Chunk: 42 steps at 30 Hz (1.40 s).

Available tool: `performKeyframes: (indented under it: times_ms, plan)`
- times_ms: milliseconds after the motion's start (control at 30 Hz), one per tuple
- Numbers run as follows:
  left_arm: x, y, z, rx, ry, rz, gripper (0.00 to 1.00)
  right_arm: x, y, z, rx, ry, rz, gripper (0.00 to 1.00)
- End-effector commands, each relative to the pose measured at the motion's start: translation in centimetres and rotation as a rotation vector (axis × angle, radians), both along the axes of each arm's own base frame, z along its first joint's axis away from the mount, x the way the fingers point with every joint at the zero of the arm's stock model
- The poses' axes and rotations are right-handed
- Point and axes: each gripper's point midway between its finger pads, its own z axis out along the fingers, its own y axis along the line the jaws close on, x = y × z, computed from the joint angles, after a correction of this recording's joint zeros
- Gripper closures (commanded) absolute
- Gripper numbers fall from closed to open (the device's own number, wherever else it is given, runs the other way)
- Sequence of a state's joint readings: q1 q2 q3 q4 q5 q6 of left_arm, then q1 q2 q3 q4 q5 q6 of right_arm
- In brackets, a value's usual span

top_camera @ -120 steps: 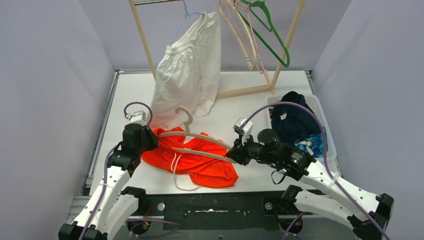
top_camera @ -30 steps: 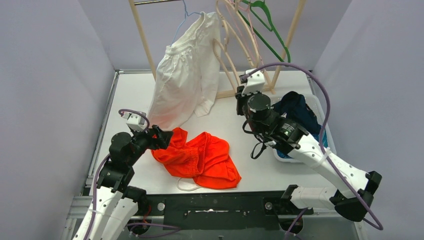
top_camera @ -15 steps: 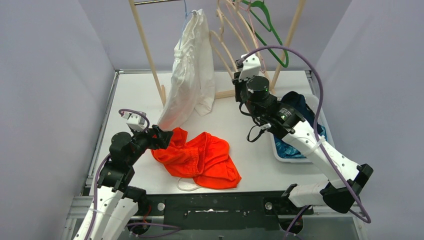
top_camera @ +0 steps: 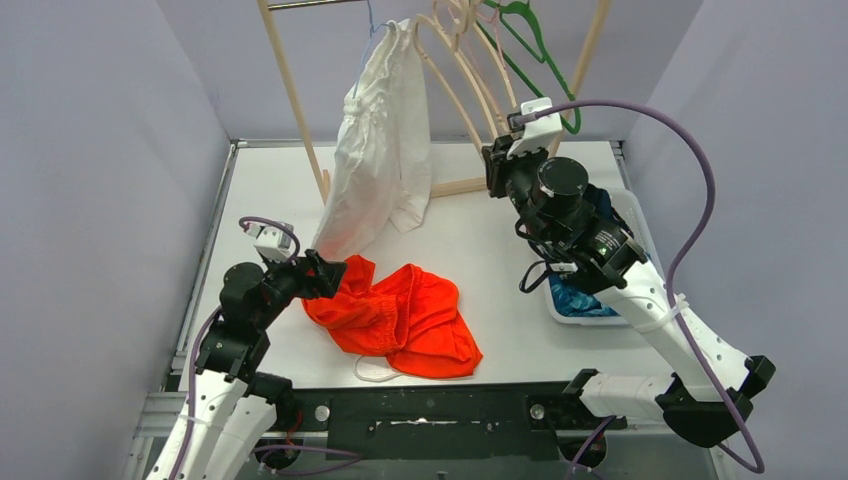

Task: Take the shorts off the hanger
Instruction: Place the hanger on the clothes rod.

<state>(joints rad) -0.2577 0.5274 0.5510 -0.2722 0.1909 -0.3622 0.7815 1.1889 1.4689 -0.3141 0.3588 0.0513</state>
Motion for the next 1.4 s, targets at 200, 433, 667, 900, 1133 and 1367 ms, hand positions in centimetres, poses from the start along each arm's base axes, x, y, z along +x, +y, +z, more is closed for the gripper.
performKeyframes:
  times_ms: [200, 433, 667, 900, 1133, 1367]
  plan:
    - [0.6, -0.3, 1.9, -0.026, -0.069, -0.011, 0.22, 1.8, -0.2, 4.7, 0.051, -0.089, -0.091, 1.0]
    - [0.5, -0.2, 2.1, -0.029, -0.079, -0.009, 0.22, 3.3, -0.3, 6.6, 0.026, -0.081, -0.14, 1.0]
    - [0.5, -0.3, 2.1, -0.032, -0.082, -0.011, 0.22, 6.0, 1.1, 4.9, -0.045, -0.006, -0.129, 1.0]
    - [0.4, -0.2, 2.3, -0.033, -0.088, -0.011, 0.22, 7.0, 1.6, 1.6, -0.091, 0.082, -0.113, 0.96]
    - [0.4, -0.2, 2.2, -0.035, -0.088, -0.01, 0.22, 6.0, 1.3, 1.8, -0.048, 0.062, -0.089, 0.74]
    - [0.4, -0.2, 2.2, -0.034, -0.088, -0.007, 0.22, 4.1, 0.7, 1.6, 0.001, 0.065, -0.054, 0.35]
